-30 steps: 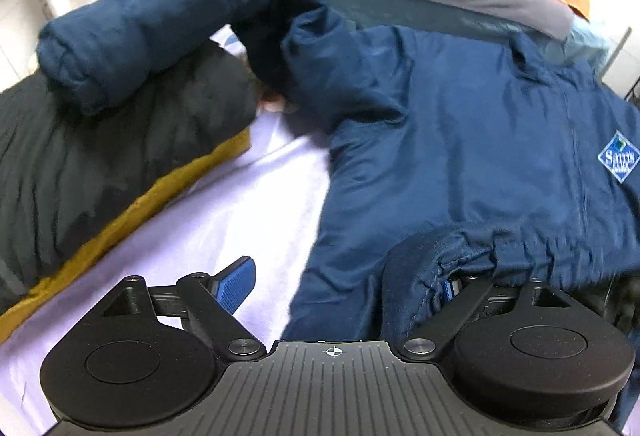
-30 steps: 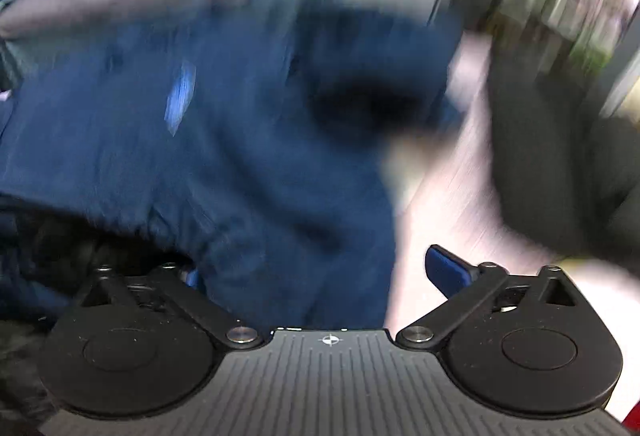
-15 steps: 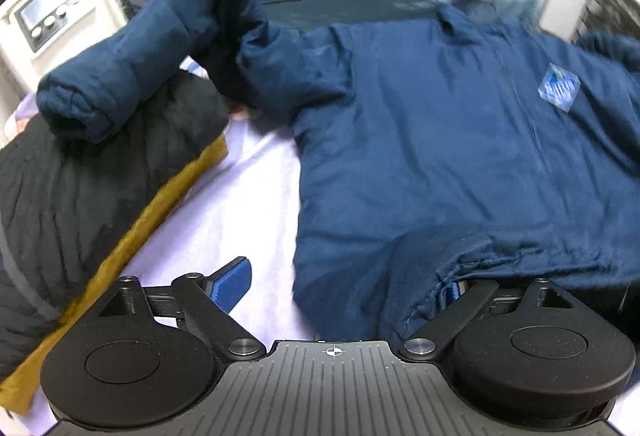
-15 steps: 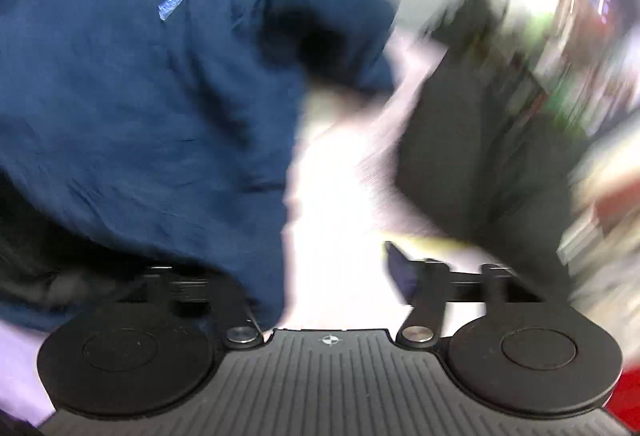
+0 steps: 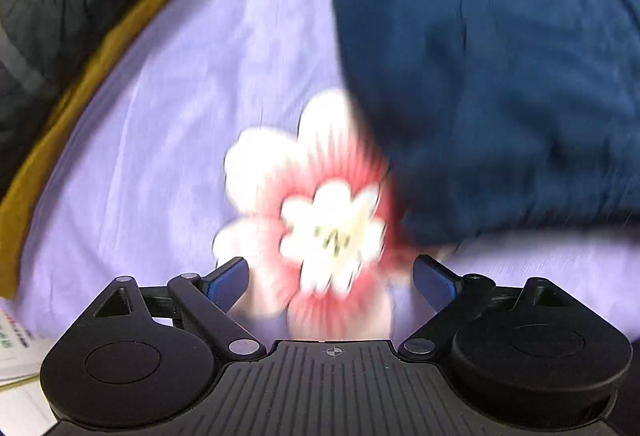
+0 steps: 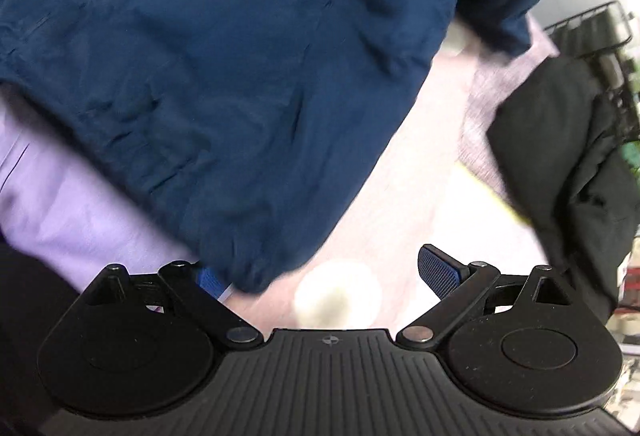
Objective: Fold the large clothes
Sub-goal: 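Grasp the jacket front edge with the left gripper to smooth it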
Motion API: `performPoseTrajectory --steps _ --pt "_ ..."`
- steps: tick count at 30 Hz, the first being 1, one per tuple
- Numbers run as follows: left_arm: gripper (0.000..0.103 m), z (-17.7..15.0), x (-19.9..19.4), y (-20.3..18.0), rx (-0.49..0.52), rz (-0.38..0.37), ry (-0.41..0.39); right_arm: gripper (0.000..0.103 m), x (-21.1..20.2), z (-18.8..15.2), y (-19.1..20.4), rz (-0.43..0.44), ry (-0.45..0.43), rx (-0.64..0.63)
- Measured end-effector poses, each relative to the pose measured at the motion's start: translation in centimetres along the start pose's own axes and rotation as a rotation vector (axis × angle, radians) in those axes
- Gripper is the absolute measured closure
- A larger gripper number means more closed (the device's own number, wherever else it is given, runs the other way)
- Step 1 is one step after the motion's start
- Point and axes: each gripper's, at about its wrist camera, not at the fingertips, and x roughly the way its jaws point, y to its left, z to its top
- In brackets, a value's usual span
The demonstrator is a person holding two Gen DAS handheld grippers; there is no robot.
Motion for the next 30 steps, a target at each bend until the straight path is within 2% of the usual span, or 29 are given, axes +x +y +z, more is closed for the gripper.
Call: performPoseTrajectory --steps 2,4,9,12,15,17,19,22,26,30 --pt "0.000 -0.9 -0.5 0.2 0.030 0.010 -0.016 0.007 0.5 -0.9 -0.4 -0.018 0.022 -0.016" --pt "0.000 -1.7 -1.6 1.3 0.017 -0.004 -0.059 0.007 0.2 -1.6 -1.6 -0.003 0.032 0.027" --pt "0.000 -3.5 -5.1 6.4 -0.143 -0.165 -0.174 0.006 -1.5 -2.4 -6.7 0.151 -0.056 0.301" --pt "0.000 -2.4 -6.5 8.5 -0.289 -0.240 -0.227 0.006 -2.0 -2.2 -8.7 0.242 -0.136 0.480" --pt "0.000 0.1 -5.9 8.3 -0.421 -0.389 -0.247 0.006 -1.3 -1.7 -9.3 0.349 -0.187 0.632" --pt "0.000 2.0 -4.6 7.1 -0.463 -0.465 -0.227 0.006 -0.2 -0.8 -9.0 0.414 -0.192 0.688" --pt "0.000 3.1 -2.9 5.5 -0.466 -0.503 -0.208 0.008 1.3 0.0 -8.9 0.462 -0.179 0.723" --pt "0.000 4.1 0.3 3.3 -0.437 -0.496 -0.139 0.015 2.7 0.4 -8.3 0.507 -0.167 0.756" --pt "0.000 4.6 2.0 0.7 -0.415 -0.514 -0.123 0.019 4.6 0.2 -7.5 0.596 -0.152 0.835" --pt "0.000 5.1 2.0 -1.6 -0.360 -0.433 -0.120 0.031 5.9 0.4 -6.6 0.596 -0.146 0.846"
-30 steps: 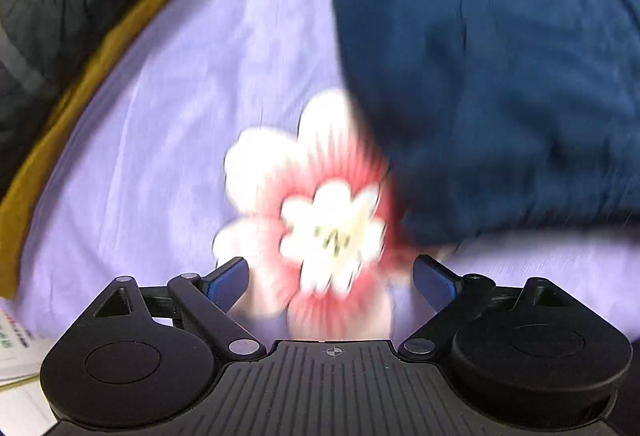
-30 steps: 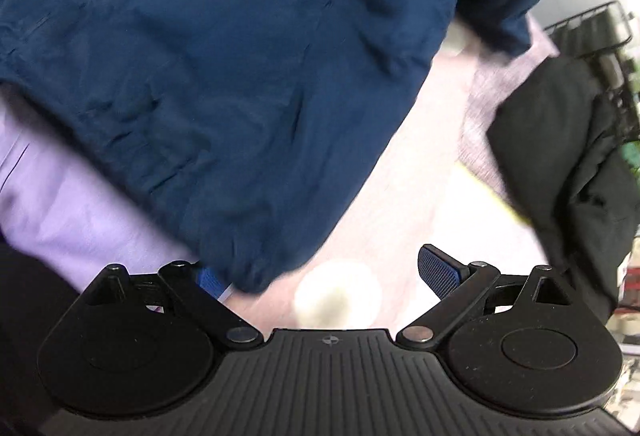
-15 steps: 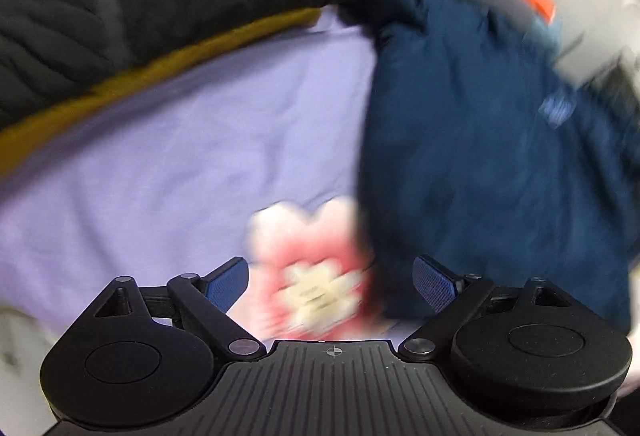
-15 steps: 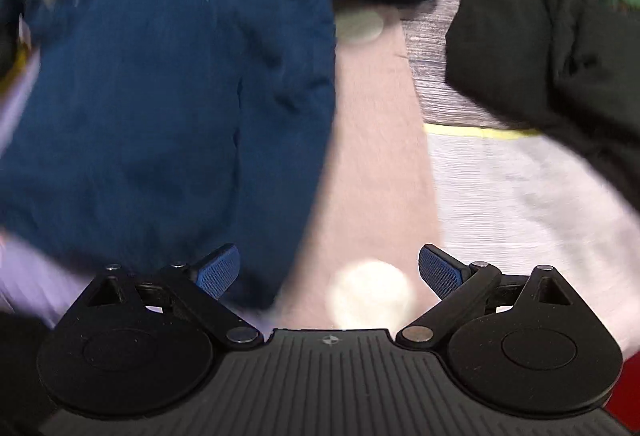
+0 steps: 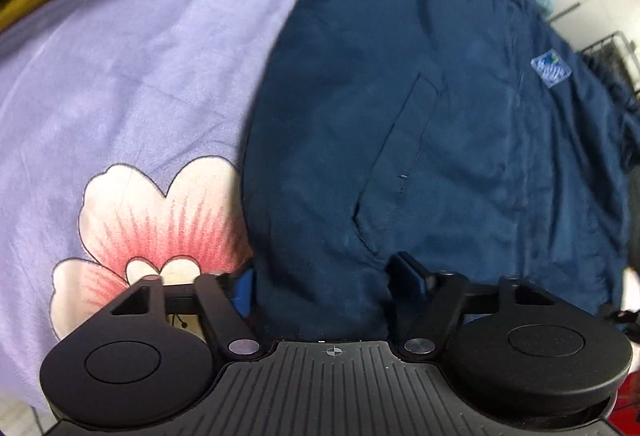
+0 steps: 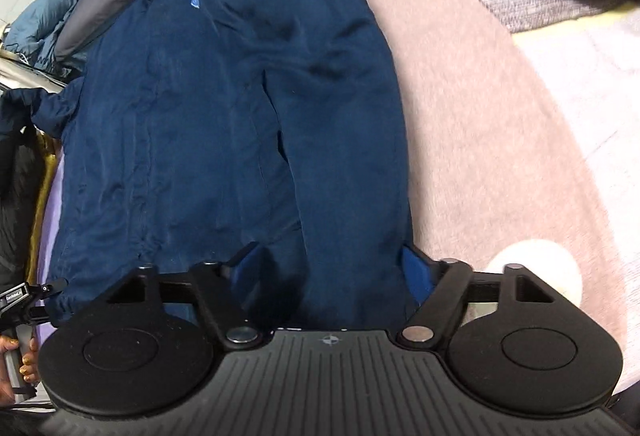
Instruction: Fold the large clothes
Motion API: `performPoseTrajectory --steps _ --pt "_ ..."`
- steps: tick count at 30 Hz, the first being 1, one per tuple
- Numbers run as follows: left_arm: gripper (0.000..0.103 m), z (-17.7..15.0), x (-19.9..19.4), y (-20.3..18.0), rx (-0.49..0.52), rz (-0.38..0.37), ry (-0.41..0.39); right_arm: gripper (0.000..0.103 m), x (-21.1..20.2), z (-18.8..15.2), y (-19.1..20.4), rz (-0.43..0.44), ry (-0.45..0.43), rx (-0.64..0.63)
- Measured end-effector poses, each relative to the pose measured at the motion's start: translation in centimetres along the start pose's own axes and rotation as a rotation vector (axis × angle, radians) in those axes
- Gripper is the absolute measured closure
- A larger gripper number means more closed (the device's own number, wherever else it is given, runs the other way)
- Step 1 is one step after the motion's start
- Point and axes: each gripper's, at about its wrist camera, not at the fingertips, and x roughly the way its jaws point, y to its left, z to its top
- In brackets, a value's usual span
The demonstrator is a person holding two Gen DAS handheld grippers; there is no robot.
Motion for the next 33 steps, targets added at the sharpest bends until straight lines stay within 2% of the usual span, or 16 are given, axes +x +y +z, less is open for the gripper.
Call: performPoseTrajectory --steps 2,3,4,5,6,9,14,19,24,26,27,28,29,31,33 --pt "0.000 0.0 -0.1 -0.7 0.023 0.019 -0.012 0.048 -0.3 -0.2 0.4 -0.010 -0.020 -0.011" --pt "0.004 0.0 -0.1 -0.9 0.025 0.022 -0.017 0.054 -0.5 -0.3 0.6 -0.008 -0.037 -0.016" --pt "0.010 0.1 -0.2 -1.1 0.024 0.021 -0.019 0.065 -0.8 -0.4 0.8 -0.005 -0.055 -0.020" --pt "0.011 0.2 -0.3 -1.3 0.018 0.016 -0.018 0.078 -1.1 -0.6 0.9 -0.008 -0.067 -0.021" --pt "0.019 0.3 -0.5 -1.4 0.012 0.014 -0.016 0.082 -1.4 -0.7 1.0 -0.012 -0.075 -0.021" --pt "0.029 0.7 -2.1 -1.7 0.019 -0.009 -0.020 0.084 -2.0 -1.0 1.2 0.011 -0.090 -0.009" --pt "0.033 0.4 -5.7 -2.2 0.062 -0.030 -0.023 0.088 -5.3 -1.1 2.1 0.058 -0.084 -0.016" --pt "0.034 -1.2 -6.4 -1.9 0.116 0.012 0.031 0.088 -7.6 -2.0 2.8 0.039 -0.014 -0.067" --pt "0.034 -3.6 -4.5 -1.3 0.172 0.089 0.052 0.088 -6.2 -3.8 1.7 -0.001 0.069 -0.038" --pt "0.029 -4.2 -3.3 -1.3 0.192 0.127 0.050 0.088 -5.1 -4.1 1.4 -0.020 0.080 -0.033" --pt "0.020 -4.5 -2.8 -1.5 0.205 0.150 0.052 0.088 -4.4 -4.2 1.3 -0.031 0.083 -0.026" --pt "0.003 -4.6 -2.0 -1.6 0.217 0.184 0.057 0.088 -3.5 -4.2 1.1 -0.043 0.091 -0.010" --pt "0.000 -4.6 -1.3 -1.8 0.225 0.223 0.058 0.087 -2.8 -4.2 0.8 -0.058 0.094 -0.004" --pt "0.000 -4.5 -0.6 -2.1 0.232 0.298 0.051 0.083 -1.3 -4.5 0.6 -0.094 0.101 -0.006" --pt "0.000 -4.4 -0.2 -2.2 0.251 0.337 0.052 0.076 -0.2 -4.5 0.6 -0.129 0.099 -0.015"
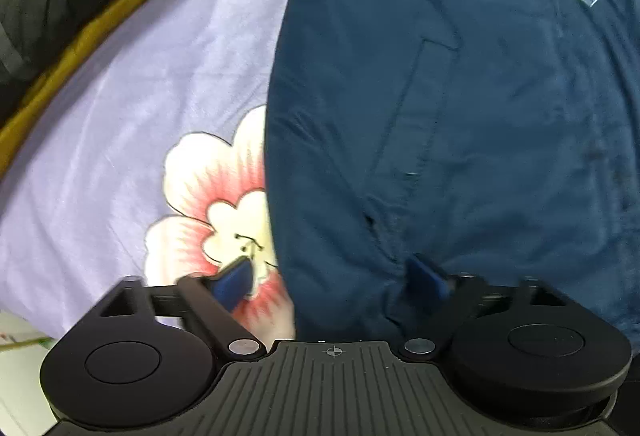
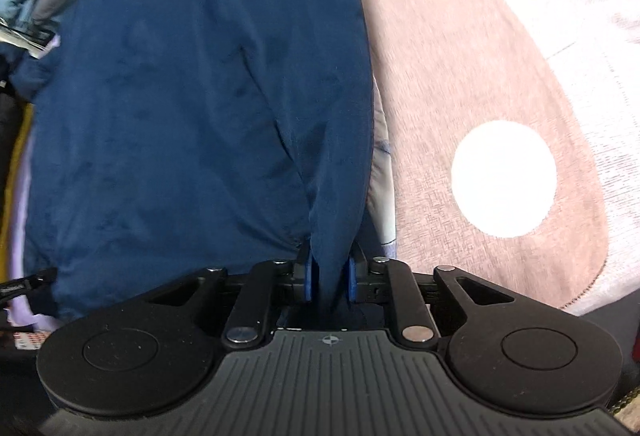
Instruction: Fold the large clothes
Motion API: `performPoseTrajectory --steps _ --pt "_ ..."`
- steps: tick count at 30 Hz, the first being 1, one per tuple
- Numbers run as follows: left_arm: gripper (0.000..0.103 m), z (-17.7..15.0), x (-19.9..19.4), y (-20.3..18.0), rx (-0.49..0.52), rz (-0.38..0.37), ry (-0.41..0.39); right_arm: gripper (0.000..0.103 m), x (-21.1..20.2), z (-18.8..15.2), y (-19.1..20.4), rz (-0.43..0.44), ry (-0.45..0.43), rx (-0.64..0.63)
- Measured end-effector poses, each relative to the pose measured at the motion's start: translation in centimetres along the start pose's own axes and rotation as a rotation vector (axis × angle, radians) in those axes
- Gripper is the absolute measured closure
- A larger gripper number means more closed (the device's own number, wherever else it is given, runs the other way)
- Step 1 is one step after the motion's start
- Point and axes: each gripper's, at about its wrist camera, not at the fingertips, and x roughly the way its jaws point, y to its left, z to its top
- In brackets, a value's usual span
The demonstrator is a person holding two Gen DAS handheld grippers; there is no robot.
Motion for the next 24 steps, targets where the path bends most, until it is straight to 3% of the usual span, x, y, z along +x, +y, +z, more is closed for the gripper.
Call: performPoseTrajectory --steps 4,7,13,17,21,24 --pt "0.000 0.0 0.2 1.3 -0.038 -0.023 0.015 0.060 0.6 -0.2 1.7 -0.098 -0.017 -0.091" --pt "0.000 0.0 -0.3 3.6 -0.096 -0.050 0.035 0.036 0.5 -0.2 3.0 -0.200 -0.019 -0.174" --pt "0.000 0.0 -4.2 5.8 -0.122 0.031 -0.035 0.026 -2.9 0.1 3.5 -0.229 -0.041 -0.157" --pt "0.000 1.3 -7.0 5.0 -0.035 0.114 -0.121 0.017 -6.2 1.4 5.3 -0.188 -0.126 -0.168" --pt "0.000 4.2 -7.5 1.0 0.060 0.072 -0.157 0.008 -6.9 3.3 9.2 -0.115 -0.167 -0.255" --pt "0.000 6.0 -5.7 -2.0 0.085 -0.006 -0.144 0.005 -5.1 4.2 12.5 -0.074 -0.153 -0.340"
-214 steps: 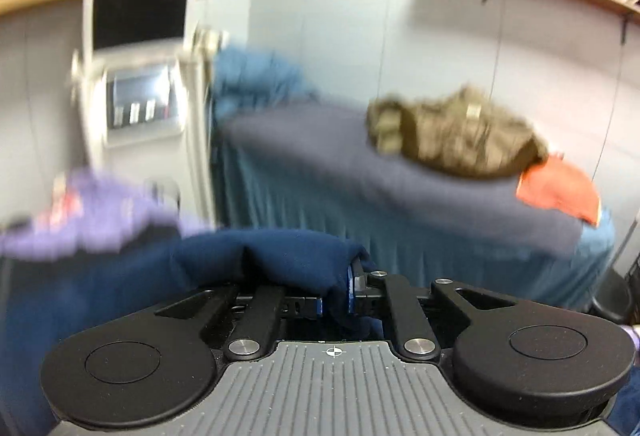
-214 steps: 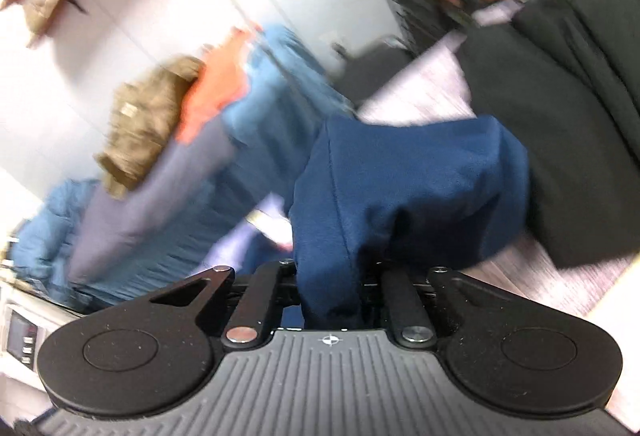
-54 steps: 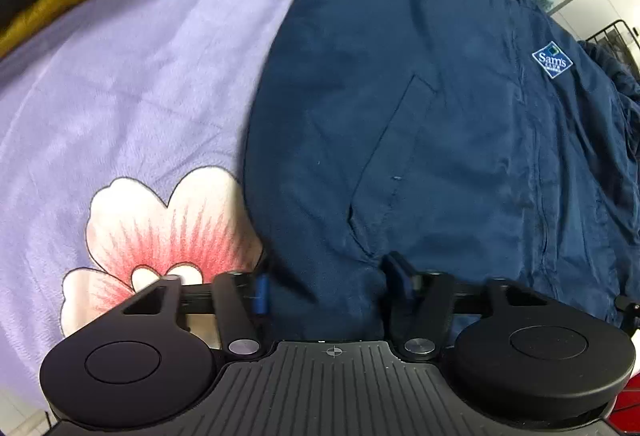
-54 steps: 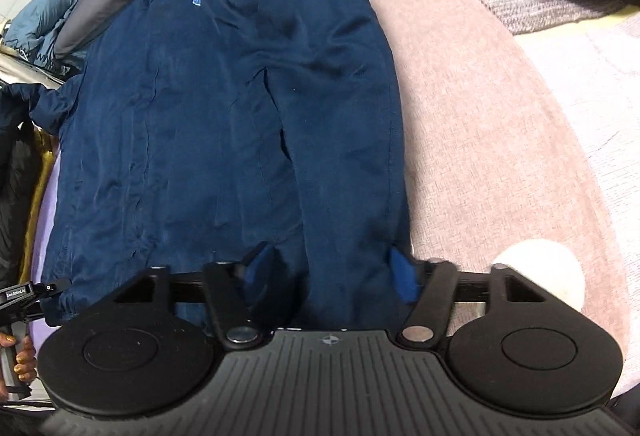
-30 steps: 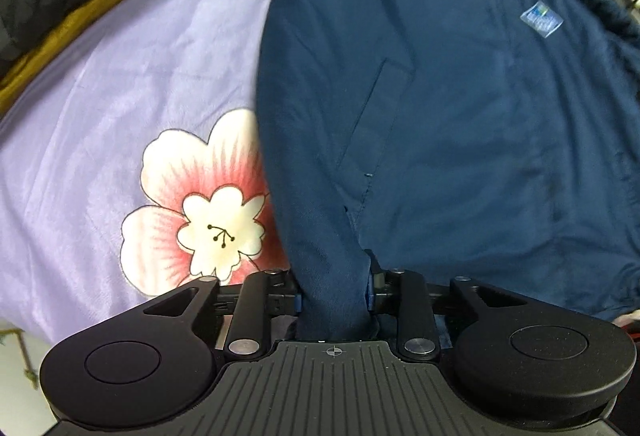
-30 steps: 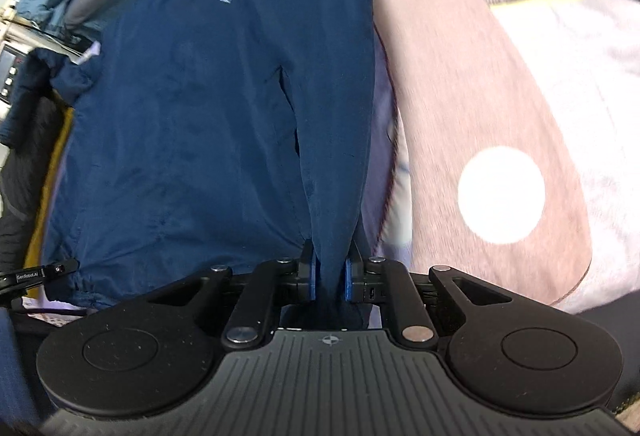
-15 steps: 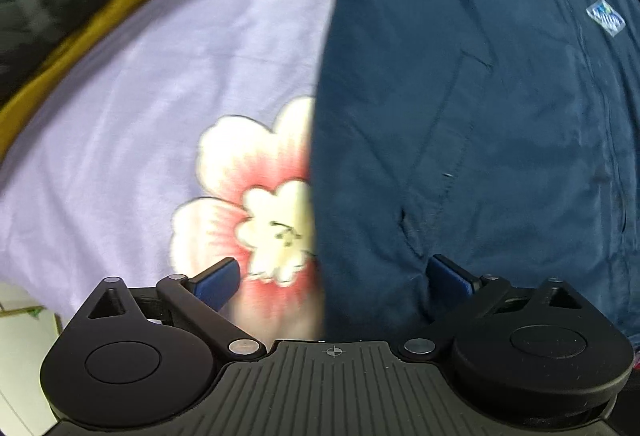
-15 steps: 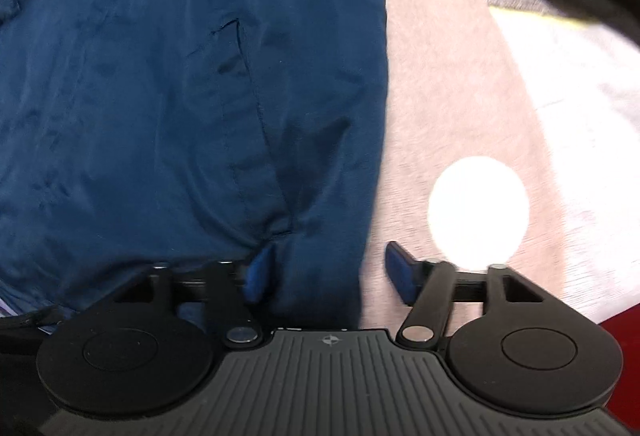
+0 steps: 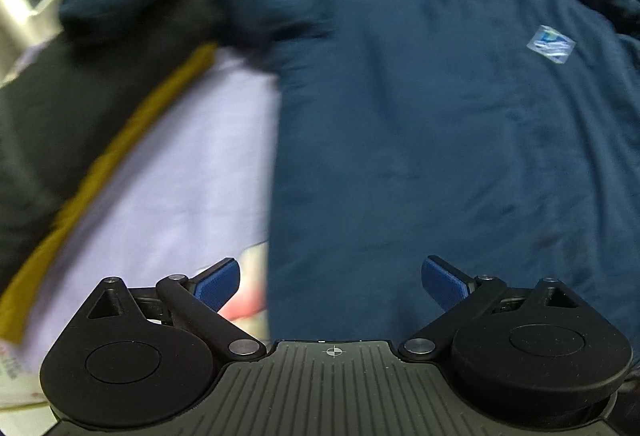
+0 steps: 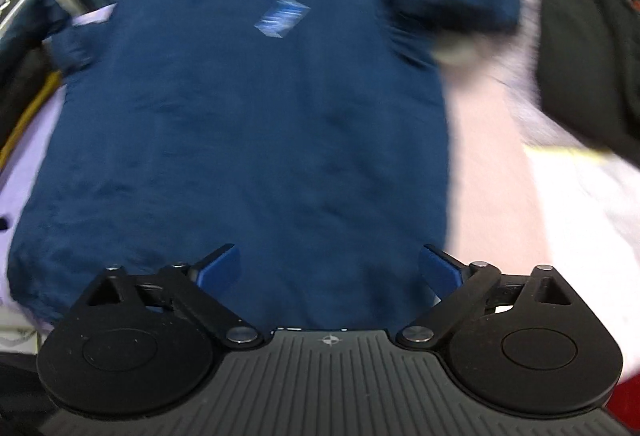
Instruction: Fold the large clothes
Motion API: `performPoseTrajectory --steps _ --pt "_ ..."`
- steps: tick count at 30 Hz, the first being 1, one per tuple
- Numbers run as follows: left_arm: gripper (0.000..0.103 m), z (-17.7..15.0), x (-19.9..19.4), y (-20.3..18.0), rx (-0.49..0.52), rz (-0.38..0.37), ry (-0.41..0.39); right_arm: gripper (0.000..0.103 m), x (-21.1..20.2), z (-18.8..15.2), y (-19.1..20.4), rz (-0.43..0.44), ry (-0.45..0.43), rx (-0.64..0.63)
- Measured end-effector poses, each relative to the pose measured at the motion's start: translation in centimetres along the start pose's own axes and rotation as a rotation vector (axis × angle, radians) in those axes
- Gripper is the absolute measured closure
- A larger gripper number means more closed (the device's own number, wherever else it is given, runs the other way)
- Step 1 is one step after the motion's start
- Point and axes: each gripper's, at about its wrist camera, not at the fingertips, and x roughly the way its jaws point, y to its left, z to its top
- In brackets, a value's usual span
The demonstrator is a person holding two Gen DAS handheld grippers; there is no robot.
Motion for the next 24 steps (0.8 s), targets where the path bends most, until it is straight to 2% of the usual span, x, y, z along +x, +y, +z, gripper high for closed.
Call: performPoseTrajectory --steps 2,5,8,11,19,24 --pt "0.000 1.1 1.8 -2.3 0.020 -0.031 0.014 0.005 2.7 1.1 1.9 0.002 0.038 -0.056" --pt "0.000 1.7 4.9 -4.4 0.066 -0.019 0.063 0.005 6.1 2.0 3.4 -0.009 0.093 -0.096" --pt "0.000 1.6 8.0 -5.1 0.081 -0.002 0.139 0.003 9.0 2.3 3.8 -0.036 0.165 -0.090" --pt "0.000 1.3 9.2 -5.2 0.074 0.006 0.156 0.000 12.0 1.7 3.7 -0.068 0.266 -0.084" --pt "0.000 2.2 10.7 -5.3 0.052 0.025 0.224 0.000 13.6 0.9 6.3 -0.184 0.252 -0.122" --pt "0.000 3.5 12.0 -5.0 0.025 0.032 0.221 0.000 14.6 2.6 6.8 -0.175 0.308 -0.096"
